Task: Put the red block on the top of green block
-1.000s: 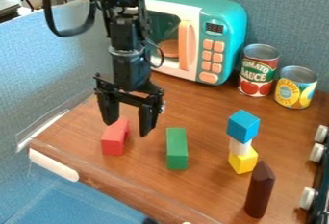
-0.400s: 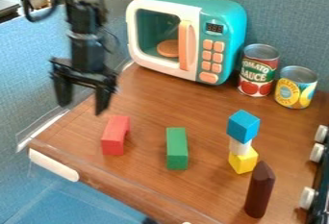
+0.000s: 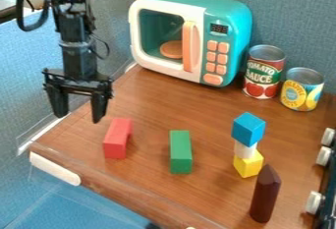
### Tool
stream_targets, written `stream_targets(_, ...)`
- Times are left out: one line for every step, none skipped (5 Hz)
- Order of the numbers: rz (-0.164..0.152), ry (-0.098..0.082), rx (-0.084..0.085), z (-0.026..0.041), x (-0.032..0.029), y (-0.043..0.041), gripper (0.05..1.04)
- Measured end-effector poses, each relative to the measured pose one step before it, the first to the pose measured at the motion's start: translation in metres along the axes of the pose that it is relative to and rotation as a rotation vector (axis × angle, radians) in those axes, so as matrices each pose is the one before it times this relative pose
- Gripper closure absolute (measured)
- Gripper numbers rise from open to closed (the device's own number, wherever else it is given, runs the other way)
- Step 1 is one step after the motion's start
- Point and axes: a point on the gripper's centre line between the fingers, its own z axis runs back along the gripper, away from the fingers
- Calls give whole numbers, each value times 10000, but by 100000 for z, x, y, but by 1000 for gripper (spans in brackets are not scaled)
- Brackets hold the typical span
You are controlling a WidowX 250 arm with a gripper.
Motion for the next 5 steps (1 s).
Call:
stream_targets(-268, 93, -143, -1411, 598, -2622, 82)
stream_targets(21, -32, -78, -320, 326, -1142, 82)
stream_targets(-152, 340, -108, -1003, -21, -1267, 82)
stream_targets(237, 580, 235, -1651, 296, 91, 128)
stream_targets(112, 314, 158, -930, 438, -185, 404)
